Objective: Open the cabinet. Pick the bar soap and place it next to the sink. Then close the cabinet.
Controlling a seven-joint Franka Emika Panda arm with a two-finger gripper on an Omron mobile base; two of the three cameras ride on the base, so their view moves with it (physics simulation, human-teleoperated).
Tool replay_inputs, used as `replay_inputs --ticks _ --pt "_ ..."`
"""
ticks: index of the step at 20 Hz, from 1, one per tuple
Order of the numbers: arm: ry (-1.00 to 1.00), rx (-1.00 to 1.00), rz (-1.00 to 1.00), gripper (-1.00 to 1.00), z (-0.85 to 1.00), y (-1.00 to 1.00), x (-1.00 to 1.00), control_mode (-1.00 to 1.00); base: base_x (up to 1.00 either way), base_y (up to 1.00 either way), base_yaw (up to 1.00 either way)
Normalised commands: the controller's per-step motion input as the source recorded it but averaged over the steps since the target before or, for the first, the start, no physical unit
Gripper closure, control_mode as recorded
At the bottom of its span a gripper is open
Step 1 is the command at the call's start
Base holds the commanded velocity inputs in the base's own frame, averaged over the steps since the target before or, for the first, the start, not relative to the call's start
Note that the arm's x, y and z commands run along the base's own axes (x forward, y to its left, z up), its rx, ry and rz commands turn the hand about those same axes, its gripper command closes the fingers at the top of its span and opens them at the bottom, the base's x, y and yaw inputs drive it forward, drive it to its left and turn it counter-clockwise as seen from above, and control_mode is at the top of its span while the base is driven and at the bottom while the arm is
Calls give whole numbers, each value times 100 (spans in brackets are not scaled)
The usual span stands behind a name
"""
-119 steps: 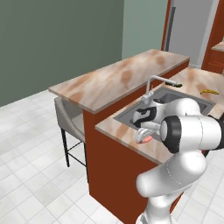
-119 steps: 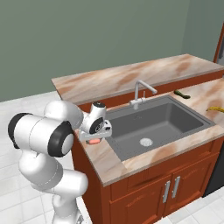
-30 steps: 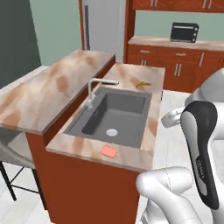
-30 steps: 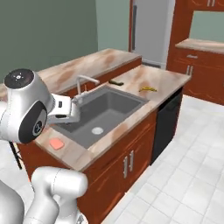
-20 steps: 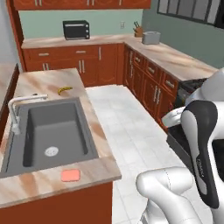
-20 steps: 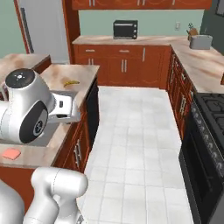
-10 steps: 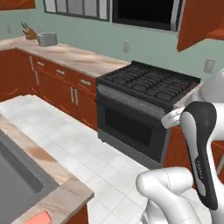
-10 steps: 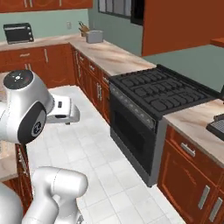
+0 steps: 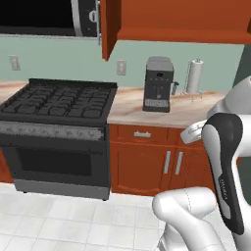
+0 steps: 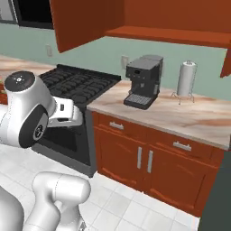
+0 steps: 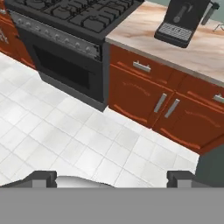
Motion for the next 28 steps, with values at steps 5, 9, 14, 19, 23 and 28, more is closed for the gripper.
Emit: replay_inputs --ticks 5,9,14,19,23,28 --pt "0 0 0 -100 0 0 0 100 1 14 -87" --pt "0 0 0 -100 0 0 0 100 5 8 -43" --pt "0 0 0 -100 0 0 0 100 45 0 -2" --pt "0 0 0 -100 0 0 0 100 100 19 -12" --pt "0 0 0 -100 0 0 0 100 100 34 -12" --pt "0 0 0 -100 0 0 0 100 16 46 -19"
